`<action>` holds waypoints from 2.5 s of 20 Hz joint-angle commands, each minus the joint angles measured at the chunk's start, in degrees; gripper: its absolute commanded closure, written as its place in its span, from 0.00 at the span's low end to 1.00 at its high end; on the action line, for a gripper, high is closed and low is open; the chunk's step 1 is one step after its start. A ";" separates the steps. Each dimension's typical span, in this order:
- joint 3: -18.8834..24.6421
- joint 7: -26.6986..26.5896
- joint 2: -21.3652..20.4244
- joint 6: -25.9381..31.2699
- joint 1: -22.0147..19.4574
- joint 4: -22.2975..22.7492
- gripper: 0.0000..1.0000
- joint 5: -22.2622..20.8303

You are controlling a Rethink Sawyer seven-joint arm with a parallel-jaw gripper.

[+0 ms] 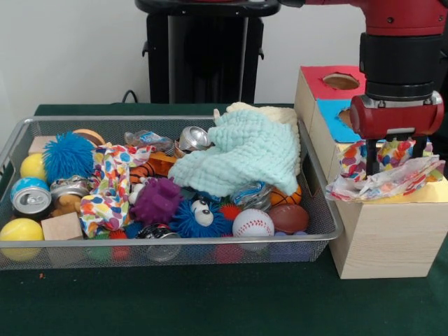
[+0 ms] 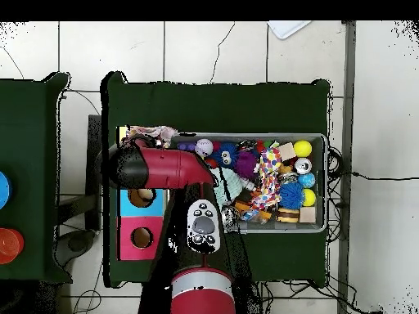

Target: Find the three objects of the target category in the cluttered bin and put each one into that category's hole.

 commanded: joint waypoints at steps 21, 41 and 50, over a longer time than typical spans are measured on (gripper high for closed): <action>6.62 10.42 6.06 9.25 -4.94 12.01 1.00 5.47; 12.03 14.19 12.47 -8.47 -5.46 11.32 1.00 8.28; 2.66 15.21 15.12 -2.72 2.01 6.27 1.00 10.71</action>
